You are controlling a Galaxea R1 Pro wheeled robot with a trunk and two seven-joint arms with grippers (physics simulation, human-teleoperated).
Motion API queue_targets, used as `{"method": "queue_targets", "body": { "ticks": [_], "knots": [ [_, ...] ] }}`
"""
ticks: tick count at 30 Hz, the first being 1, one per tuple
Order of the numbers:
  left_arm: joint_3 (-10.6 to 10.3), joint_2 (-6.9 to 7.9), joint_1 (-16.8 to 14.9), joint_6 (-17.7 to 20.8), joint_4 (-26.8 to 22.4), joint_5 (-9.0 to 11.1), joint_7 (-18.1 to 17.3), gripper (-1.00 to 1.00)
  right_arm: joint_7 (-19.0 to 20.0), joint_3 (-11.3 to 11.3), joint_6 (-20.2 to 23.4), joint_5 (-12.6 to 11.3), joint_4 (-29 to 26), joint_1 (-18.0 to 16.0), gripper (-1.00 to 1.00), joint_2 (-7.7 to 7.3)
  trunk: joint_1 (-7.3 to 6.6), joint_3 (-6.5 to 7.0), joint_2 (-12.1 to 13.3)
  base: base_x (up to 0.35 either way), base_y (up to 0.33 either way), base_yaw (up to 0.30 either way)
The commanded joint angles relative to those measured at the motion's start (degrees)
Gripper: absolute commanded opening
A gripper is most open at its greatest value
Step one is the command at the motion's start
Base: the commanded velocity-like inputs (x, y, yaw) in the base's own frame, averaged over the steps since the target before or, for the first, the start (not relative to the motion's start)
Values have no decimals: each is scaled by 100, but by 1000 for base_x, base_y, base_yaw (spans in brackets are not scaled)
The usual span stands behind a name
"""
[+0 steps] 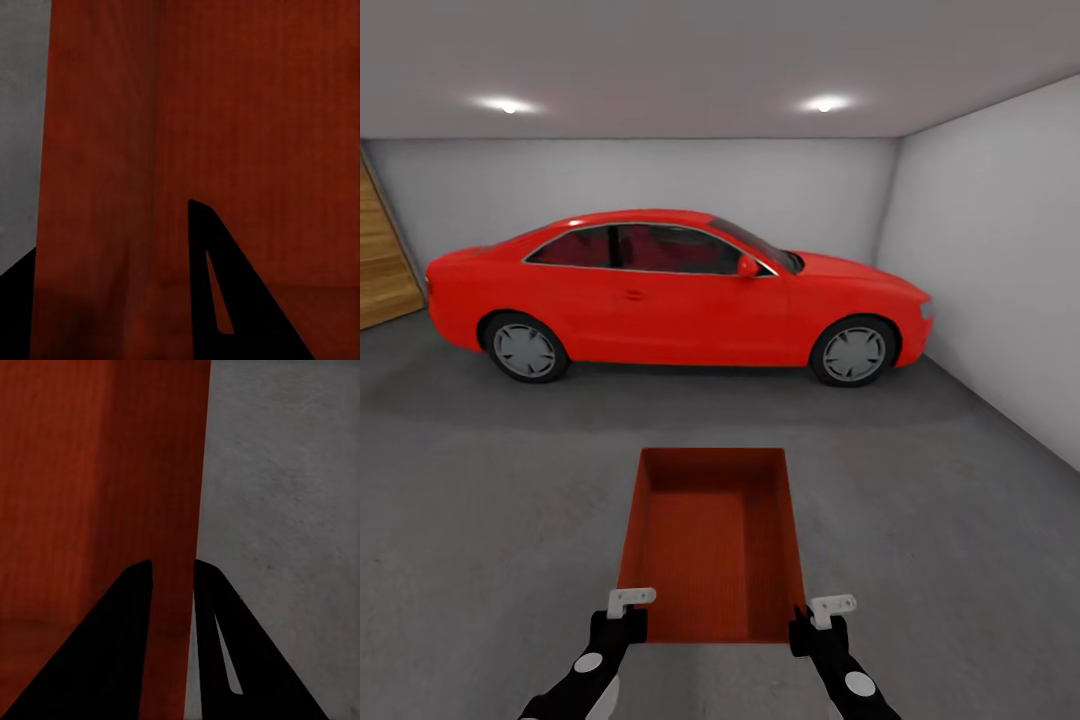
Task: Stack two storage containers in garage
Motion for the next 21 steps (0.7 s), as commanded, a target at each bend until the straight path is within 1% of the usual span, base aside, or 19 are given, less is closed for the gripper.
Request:
{"method": "queue_targets", "body": {
  "ticks": [1, 21],
  "knots": [
    [99, 70, -11, -24, -12, -25, 302, -100, 161, 73, -18, -64, 9, -5, -100, -9, 6, -21, -13, 326, 0, 0],
    [102, 70, -11, -31, -12, -25, 302, -100, 161, 73, -18, -64, 10, -5, -100, -9, 6, -204, -13, 326, 0, 0]
  ]
}}
